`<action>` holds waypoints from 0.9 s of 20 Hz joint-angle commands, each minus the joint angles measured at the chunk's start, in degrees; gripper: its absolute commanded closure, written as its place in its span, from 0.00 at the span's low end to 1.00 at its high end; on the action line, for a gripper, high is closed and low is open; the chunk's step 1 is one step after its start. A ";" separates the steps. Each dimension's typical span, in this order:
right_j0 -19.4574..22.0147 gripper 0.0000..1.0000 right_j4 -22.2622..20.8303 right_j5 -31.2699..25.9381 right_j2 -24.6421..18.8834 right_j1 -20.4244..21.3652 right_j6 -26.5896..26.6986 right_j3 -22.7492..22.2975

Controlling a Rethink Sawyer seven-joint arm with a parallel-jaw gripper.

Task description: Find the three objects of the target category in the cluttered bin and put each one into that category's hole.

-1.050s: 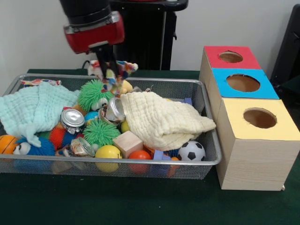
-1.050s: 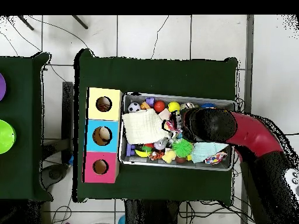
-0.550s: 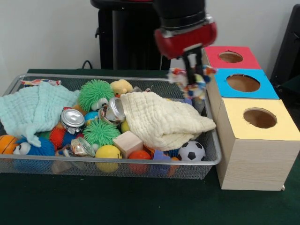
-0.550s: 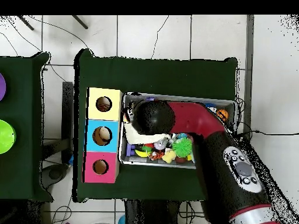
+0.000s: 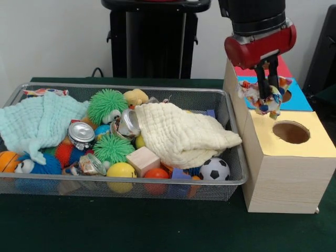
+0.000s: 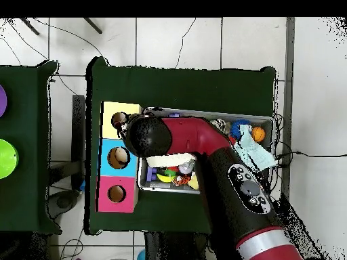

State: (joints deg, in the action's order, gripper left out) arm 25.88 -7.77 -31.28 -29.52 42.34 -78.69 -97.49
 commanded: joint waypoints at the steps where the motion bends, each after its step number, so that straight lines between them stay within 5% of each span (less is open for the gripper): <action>1: -0.95 1.00 1.70 2.62 5.97 -3.26 -14.83 -0.75; 18: 1.41 1.00 7.65 18.88 0.23 -7.74 -16.51 -7.02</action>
State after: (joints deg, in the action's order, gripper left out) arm 25.02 -3.85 -19.16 -26.85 38.29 -78.98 -98.62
